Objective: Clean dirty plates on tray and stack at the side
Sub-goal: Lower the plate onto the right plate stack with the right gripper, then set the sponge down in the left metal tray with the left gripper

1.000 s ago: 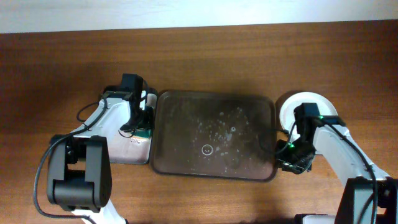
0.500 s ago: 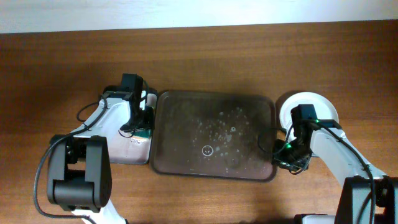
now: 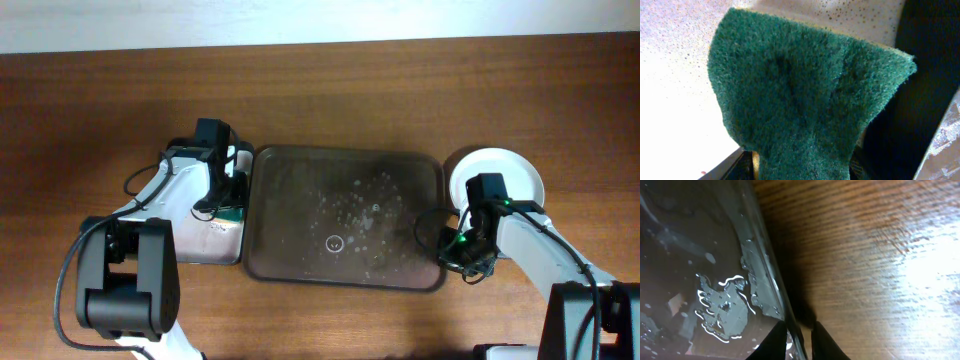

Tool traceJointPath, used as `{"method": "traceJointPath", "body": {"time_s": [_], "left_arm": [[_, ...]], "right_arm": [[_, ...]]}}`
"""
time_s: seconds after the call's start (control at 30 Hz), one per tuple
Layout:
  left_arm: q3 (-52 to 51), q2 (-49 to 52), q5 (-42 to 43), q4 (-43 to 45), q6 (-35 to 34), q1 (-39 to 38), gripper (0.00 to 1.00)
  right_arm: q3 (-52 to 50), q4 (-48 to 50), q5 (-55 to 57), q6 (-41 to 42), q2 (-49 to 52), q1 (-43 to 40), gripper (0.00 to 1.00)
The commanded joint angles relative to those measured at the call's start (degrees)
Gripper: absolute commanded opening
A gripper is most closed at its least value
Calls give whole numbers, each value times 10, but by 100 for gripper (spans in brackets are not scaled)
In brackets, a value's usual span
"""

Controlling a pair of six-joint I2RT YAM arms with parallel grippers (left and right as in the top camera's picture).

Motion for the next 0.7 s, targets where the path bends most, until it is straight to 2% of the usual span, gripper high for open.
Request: {"method": "traceJointPath", "body": {"time_s": [0.0, 0.57, 0.67], "left_arm": [[-5, 3, 11, -1, 5, -3, 53], [-5, 3, 10, 4, 4, -2, 51], [-5, 3, 9, 14, -26, 4, 50]], "right_arm": [[-6, 17, -4, 0, 4, 4, 12], [-6, 135, -21, 0, 4, 4, 11], [-6, 140, -21, 0, 4, 9, 11]]}}
